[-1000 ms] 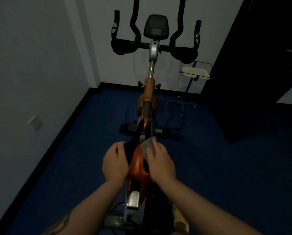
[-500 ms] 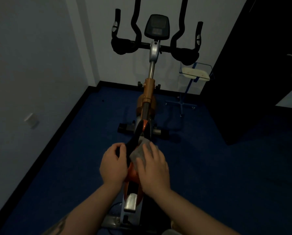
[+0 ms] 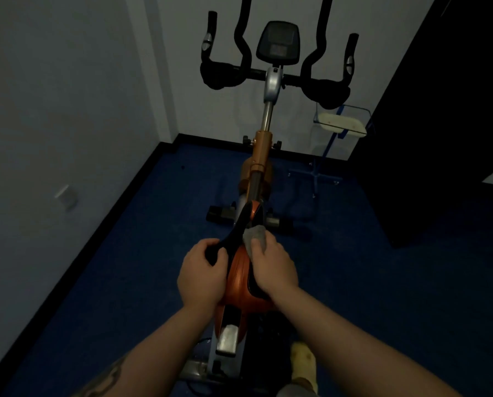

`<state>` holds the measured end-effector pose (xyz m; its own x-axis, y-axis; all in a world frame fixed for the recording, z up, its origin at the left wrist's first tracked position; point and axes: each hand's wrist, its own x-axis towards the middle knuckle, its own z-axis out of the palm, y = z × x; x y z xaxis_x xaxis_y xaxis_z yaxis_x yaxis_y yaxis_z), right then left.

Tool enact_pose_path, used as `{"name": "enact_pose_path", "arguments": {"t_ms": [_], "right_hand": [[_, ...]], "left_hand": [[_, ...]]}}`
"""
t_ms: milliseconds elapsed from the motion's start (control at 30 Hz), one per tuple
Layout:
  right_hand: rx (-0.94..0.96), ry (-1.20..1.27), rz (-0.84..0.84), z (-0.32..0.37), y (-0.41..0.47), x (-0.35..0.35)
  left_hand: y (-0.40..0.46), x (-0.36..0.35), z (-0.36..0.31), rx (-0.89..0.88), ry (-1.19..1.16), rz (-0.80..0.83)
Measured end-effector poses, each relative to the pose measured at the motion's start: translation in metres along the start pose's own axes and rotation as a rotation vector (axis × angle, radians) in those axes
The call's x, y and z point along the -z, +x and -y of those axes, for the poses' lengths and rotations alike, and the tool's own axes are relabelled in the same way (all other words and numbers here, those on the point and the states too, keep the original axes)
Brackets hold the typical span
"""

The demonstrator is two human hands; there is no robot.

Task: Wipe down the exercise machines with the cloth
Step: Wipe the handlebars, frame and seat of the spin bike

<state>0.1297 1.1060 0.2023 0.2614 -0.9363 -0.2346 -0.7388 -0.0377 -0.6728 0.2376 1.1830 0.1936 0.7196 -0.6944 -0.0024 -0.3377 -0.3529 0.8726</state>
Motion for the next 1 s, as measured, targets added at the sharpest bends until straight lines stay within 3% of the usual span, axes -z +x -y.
{"name": "enact_pose_path", "arguments": {"t_ms": [167, 267, 333, 500, 567, 667, 733, 900, 1000], "right_hand": [[0.170, -0.042, -0.105, -0.013, -0.055, -0.006], [-0.090, 0.059, 0.086, -0.003, -0.003, 0.007], [-0.205, 0.137, 0.095, 0.001, 0.009, 0.012], [-0.059, 0.389, -0.310, -0.013, -0.065, -0.025], [-0.099, 0.448, -0.394, -0.014, -0.051, -0.030], [-0.212, 0.512, -0.363, -0.012, -0.027, -0.021], [-0.185, 0.557, -0.332, -0.011, -0.038, -0.022], [-0.148, 0.340, -0.336, -0.005, -0.046, -0.025], [-0.272, 0.475, -0.181, -0.005, -0.014, -0.006]], "left_hand": [[0.001, 0.000, -0.002, 0.006, 0.003, -0.020], [0.000, 0.000, -0.002, -0.003, 0.020, -0.005], [0.000, 0.000, -0.002, -0.003, 0.014, -0.001], [0.000, 0.000, -0.002, -0.003, 0.005, -0.024], [0.001, -0.001, -0.002, -0.007, 0.007, -0.017], [0.001, 0.000, -0.002, -0.003, 0.010, -0.014], [0.000, 0.000, -0.002, -0.004, 0.008, -0.016], [0.000, 0.000, -0.003, -0.010, 0.010, -0.011], [0.000, 0.000, -0.003, -0.013, 0.011, -0.019]]}}
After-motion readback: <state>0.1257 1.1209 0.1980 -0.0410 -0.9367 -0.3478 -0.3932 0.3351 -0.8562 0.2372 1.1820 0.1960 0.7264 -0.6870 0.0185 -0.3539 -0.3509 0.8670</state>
